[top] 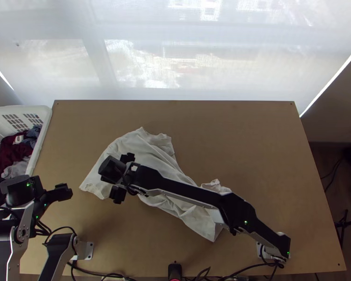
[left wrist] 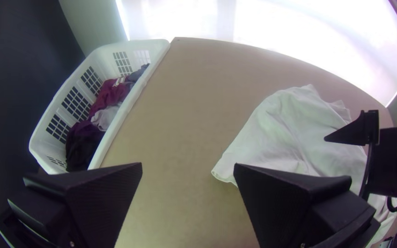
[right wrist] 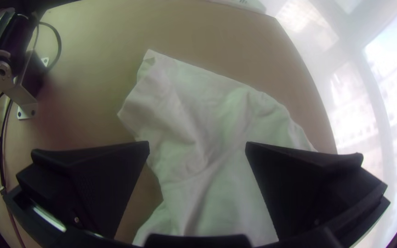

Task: Fold the t-shirt

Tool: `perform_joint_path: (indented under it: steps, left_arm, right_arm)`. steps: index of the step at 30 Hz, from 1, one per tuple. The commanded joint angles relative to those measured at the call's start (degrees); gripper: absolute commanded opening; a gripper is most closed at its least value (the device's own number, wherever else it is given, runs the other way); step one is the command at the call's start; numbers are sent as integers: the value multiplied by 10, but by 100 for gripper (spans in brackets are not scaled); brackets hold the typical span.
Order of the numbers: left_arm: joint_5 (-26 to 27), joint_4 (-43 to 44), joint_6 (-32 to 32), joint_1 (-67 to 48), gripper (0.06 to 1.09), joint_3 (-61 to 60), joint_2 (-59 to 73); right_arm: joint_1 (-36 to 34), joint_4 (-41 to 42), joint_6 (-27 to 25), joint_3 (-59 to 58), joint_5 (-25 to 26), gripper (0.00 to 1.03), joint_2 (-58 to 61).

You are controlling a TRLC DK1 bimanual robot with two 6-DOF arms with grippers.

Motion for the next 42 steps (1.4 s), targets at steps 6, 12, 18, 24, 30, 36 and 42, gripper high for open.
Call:
perform_joint_path:
  steps: [6, 12, 18, 24, 30, 36, 42]
  left_arm:
    - [1, -39, -2, 11, 103, -17, -43]
    - [0, -44, -1, 22, 103, -10, -50]
    - [-1, -55, 8, 32, 103, -4, -58]
    - [-1, -66, 9, 32, 103, -4, -69]
    - [1, -57, 11, 32, 103, -11, -68]
    - [2, -36, 7, 32, 103, -13, -57]
    - [2, 0, 7, 32, 103, -4, -37]
  right_arm:
    - [31, 42, 11, 58, -31, 98, 92]
    - [34, 77, 11, 58, -44, 97, 107]
    - [39, 115, 14, 71, -46, 96, 125]
    - [32, 108, 14, 74, -51, 39, 143]
    - [21, 80, 2, 50, -54, 3, 121]
    - [-6, 73, -14, 12, -54, 3, 46]
    - [-57, 60, -26, -24, -54, 3, -63]
